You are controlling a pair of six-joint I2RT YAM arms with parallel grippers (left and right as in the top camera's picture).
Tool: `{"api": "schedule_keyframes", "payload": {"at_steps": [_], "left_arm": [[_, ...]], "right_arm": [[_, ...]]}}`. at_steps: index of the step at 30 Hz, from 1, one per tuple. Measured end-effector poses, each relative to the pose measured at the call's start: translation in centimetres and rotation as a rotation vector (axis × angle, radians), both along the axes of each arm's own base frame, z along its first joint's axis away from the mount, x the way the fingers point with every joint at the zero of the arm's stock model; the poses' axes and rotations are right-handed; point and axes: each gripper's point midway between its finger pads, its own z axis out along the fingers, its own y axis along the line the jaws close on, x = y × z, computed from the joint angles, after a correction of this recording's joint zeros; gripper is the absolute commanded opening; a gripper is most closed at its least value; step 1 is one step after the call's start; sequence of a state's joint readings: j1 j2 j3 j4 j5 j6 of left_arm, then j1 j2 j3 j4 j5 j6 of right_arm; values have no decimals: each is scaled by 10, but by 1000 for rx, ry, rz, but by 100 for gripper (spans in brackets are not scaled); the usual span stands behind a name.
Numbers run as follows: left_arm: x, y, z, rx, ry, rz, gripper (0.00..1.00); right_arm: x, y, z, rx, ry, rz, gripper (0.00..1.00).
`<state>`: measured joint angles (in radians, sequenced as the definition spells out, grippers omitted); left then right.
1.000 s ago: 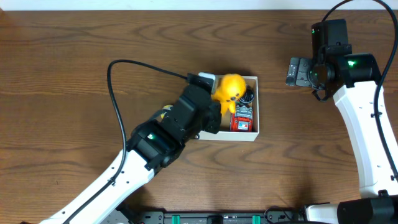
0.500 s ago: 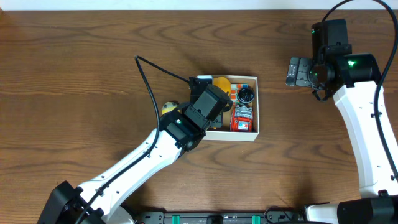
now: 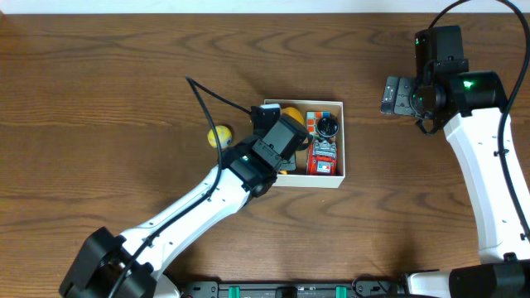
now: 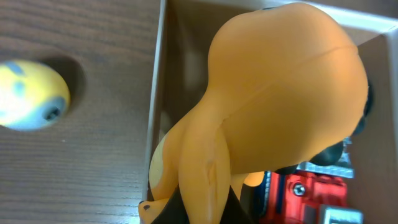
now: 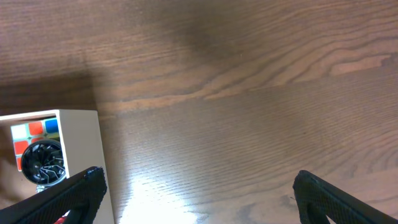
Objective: Pack container
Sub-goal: 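Lower the orange figure into the box and open the left gripper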
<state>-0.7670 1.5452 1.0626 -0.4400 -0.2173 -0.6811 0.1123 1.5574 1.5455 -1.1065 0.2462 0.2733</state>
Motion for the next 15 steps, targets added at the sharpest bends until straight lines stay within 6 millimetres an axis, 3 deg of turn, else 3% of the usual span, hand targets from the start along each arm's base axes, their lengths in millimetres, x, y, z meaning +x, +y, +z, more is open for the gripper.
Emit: {"api": "schedule_keyframes", "payload": {"at_steps": [15], "left_arm": [[-1, -10, -3, -2, -9, -16, 7]], "right_arm": [[0, 0, 0, 0, 0, 0, 99]]}}
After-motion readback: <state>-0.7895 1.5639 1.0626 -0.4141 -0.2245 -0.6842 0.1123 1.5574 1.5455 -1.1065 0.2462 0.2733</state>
